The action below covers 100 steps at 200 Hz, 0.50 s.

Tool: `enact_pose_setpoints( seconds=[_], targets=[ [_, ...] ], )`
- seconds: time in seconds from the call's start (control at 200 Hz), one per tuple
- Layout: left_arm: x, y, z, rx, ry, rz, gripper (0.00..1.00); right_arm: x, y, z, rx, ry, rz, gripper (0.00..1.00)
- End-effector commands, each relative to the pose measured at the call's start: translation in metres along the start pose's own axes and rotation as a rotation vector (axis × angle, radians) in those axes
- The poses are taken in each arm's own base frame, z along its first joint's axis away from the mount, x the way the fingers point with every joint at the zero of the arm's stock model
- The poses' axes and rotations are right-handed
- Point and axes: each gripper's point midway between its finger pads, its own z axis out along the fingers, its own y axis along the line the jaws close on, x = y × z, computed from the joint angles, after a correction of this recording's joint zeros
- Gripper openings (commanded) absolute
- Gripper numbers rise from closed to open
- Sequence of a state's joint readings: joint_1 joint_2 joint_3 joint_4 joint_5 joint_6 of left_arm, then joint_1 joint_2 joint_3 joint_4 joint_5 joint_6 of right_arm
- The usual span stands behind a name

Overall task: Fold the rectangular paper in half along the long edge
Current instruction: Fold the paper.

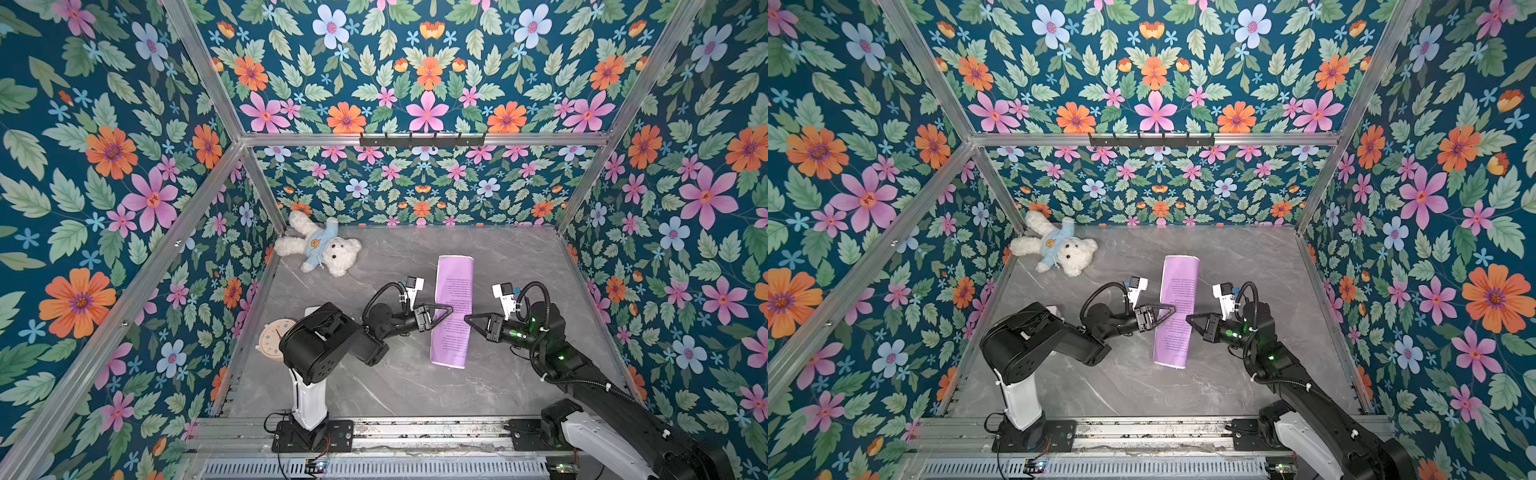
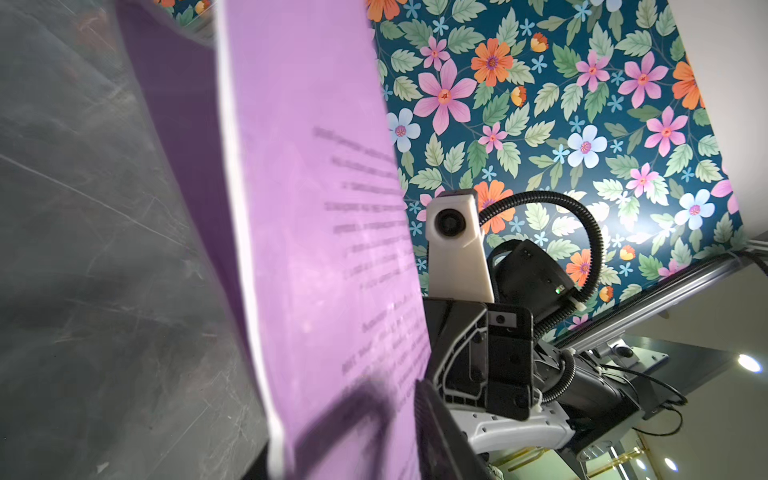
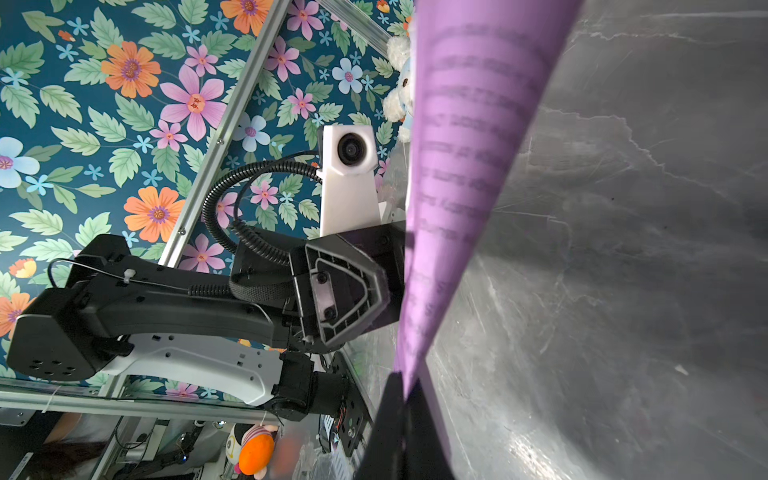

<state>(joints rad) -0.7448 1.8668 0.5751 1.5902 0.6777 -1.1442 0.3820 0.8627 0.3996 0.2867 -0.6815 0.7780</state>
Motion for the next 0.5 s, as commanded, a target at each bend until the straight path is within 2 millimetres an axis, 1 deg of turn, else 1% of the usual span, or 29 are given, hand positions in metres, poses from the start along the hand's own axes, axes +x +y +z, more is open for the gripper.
enact_pose_setpoints(
  seconds=[0.0, 0.075, 0.165, 0.23, 0.335, 0.415, 0.47, 0.495],
  targets=[
    [-0.010, -0.028, -0.003, 0.101, -0.037, 0.077, 0.32, -0.001, 0.005, -0.001, -0.016, 0.002, -0.028, 0.00],
    [-0.011, -0.029, -0.003, 0.103, -0.038, 0.081, 0.24, 0.002, 0.002, -0.002, 0.002, 0.015, -0.031, 0.00],
    [-0.011, -0.031, -0.004, 0.107, -0.041, 0.094, 0.18, 0.008, -0.005, -0.002, 0.034, 0.037, -0.035, 0.00],
    [-0.013, -0.032, -0.004, 0.107, -0.046, 0.099, 0.14, 0.009, -0.005, -0.003, 0.034, 0.044, -0.038, 0.00],
    [-0.012, -0.032, -0.003, 0.110, -0.040, 0.104, 0.00, 0.011, -0.004, -0.002, 0.022, 0.054, -0.042, 0.00],
    [-0.011, -0.032, -0.002, 0.113, -0.033, 0.109, 0.00, 0.010, -0.002, -0.002, 0.014, 0.054, -0.044, 0.00],
    [-0.009, -0.031, -0.002, 0.113, -0.026, 0.113, 0.00, 0.007, 0.001, -0.001, 0.008, 0.049, -0.047, 0.13],
    [-0.009, -0.031, -0.002, 0.112, -0.026, 0.119, 0.00, 0.005, 0.003, -0.001, 0.005, 0.045, -0.049, 0.17]
  ],
)
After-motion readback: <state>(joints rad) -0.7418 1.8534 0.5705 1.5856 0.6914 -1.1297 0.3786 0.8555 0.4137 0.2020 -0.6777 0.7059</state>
